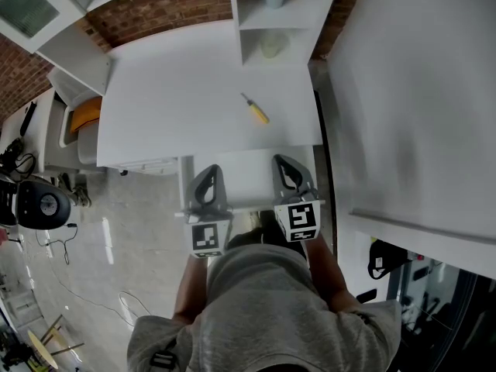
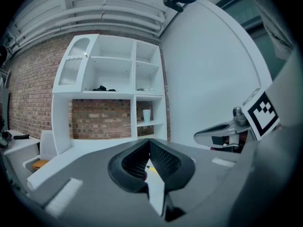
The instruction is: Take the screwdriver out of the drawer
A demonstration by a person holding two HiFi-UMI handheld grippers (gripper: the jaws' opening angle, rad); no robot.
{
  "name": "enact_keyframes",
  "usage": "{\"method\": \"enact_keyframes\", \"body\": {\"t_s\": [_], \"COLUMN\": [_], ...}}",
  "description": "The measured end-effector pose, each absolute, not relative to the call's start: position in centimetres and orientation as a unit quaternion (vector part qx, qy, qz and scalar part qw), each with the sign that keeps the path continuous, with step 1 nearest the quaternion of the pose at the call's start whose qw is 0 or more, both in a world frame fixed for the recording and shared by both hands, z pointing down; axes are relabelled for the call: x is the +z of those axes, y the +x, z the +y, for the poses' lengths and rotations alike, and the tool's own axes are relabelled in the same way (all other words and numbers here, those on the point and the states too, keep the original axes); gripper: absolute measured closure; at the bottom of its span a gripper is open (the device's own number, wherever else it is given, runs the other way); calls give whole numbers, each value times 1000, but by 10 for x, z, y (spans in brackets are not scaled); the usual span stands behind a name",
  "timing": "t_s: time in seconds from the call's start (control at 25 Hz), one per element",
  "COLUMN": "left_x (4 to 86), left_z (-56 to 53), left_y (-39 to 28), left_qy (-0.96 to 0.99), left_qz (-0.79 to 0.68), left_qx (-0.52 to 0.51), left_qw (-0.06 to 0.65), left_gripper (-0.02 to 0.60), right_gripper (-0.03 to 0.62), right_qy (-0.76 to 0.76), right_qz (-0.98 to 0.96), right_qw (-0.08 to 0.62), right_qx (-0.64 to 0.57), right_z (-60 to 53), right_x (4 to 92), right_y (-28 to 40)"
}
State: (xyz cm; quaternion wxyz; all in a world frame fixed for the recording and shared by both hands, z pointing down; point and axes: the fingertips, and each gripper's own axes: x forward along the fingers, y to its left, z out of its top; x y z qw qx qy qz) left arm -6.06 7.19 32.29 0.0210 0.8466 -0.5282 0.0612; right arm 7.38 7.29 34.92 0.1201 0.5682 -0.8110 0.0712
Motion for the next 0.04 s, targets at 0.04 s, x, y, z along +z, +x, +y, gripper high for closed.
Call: {"method": "enact_keyframes", "body": {"t_s": [0.04], "left_x": [323], "left_z": [71], "left_y": [-61], "left_qy": [846], "left_qz": [-529], "left_qx": [61], "left_qw": [23], "left_gripper": [569], "right_gripper": [591], "right_qy": [568], "right_qz": [-811], "right_qw": [121], "right_qx": [71], "right_z": [72], "right_x": [350], "right_y": [74]}}
